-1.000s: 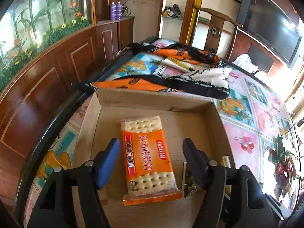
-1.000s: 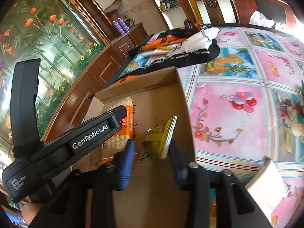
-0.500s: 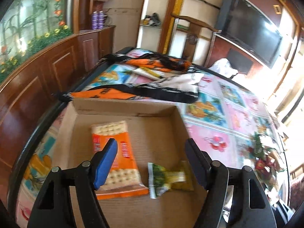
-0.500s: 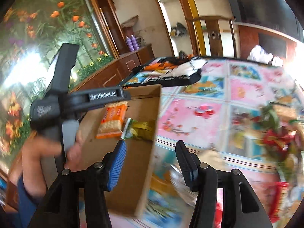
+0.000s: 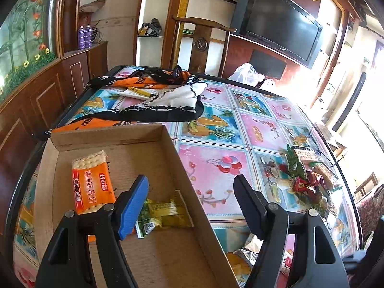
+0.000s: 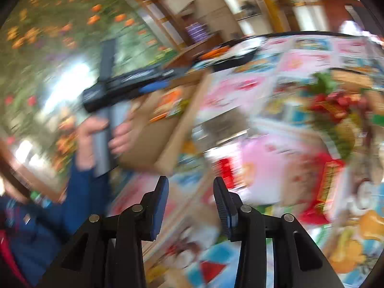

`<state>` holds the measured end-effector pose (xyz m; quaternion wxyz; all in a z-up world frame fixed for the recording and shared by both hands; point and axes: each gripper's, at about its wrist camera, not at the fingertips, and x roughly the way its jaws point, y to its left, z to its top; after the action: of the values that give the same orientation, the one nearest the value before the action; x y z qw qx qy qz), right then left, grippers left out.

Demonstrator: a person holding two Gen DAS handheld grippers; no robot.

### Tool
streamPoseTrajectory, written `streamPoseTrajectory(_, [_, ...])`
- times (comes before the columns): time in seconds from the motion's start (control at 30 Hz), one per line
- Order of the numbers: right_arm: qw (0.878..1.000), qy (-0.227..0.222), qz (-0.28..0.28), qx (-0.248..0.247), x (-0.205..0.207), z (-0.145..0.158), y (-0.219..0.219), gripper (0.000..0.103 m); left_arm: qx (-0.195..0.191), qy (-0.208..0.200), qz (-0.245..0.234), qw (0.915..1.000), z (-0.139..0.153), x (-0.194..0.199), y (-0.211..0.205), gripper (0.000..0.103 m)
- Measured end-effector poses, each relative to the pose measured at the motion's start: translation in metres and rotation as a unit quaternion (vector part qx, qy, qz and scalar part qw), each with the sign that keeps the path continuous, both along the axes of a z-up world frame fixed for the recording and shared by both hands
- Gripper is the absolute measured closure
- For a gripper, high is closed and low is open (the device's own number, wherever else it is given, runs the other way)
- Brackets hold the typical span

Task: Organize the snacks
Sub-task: 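Grasp the silver foil packet with the left gripper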

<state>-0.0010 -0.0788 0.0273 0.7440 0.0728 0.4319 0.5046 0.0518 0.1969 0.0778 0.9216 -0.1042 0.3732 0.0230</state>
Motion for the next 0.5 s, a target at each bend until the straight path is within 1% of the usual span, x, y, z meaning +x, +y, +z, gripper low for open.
streamPoseTrajectory(0.03, [1.000,0.007,0.024,-0.005,-0.004,-0.003,0.007,0.060,0.001,0.000,-0.003,1.0000,0.000,0.000,-0.002,0.031])
streamPoseTrajectory(0.1, [0.998,0.001,0.043,-0.045,-0.009,-0.012,0.021,0.060,0.002,-0.001,-0.006,1.0000,0.000,0.000,-0.003,0.031])
streamPoseTrajectory(0.13, [0.997,0.006,0.051,-0.061,-0.010,-0.016,0.026,0.060,0.002,0.000,-0.009,1.0000,0.000,0.000,-0.005,0.031])
streamPoseTrajectory(0.17, [0.996,0.007,0.052,-0.075,-0.009,-0.021,0.030,0.060,0.001,0.001,-0.013,0.9999,0.000,0.000,-0.006,0.031])
streamPoseTrajectory(0.2, [0.996,0.010,0.042,-0.082,-0.005,-0.024,0.029,0.060,0.001,0.003,-0.023,0.9997,-0.001,0.000,-0.009,0.031])
streamPoseTrajectory(0.23, [0.996,0.016,0.026,-0.082,0.001,-0.026,0.025,0.060,0.003,0.006,-0.034,0.9994,-0.002,0.000,-0.013,0.031])
streamPoseTrajectory(0.3, [0.996,0.015,-0.024,-0.085,0.014,-0.029,0.014,0.061,0.007,0.009,-0.051,0.9986,-0.003,-0.001,-0.022,0.030])
streamPoseTrajectory(0.37, [0.989,0.010,-0.113,-0.092,0.030,-0.028,-0.005,0.061,0.017,0.014,-0.078,0.9967,-0.004,-0.002,-0.035,0.028])
streamPoseTrajectory(0.4, [0.984,0.015,-0.153,-0.087,0.037,-0.028,-0.018,0.061,0.021,0.020,-0.096,0.9949,-0.006,-0.003,-0.044,0.025])
streamPoseTrajectory(0.43, [0.980,0.023,-0.182,-0.077,0.043,-0.027,-0.029,0.061,0.029,0.024,-0.109,0.9933,-0.007,-0.004,-0.052,0.024])
streamPoseTrajectory(0.47, [0.977,0.036,-0.205,-0.055,0.048,-0.025,-0.042,0.061,0.036,0.027,-0.117,0.9921,-0.009,-0.004,-0.059,0.022])
streamPoseTrajectory(0.5, [0.975,0.048,-0.216,-0.031,0.050,-0.024,-0.051,0.061,0.043,0.030,-0.126,0.9907,-0.011,-0.004,-0.066,0.021])
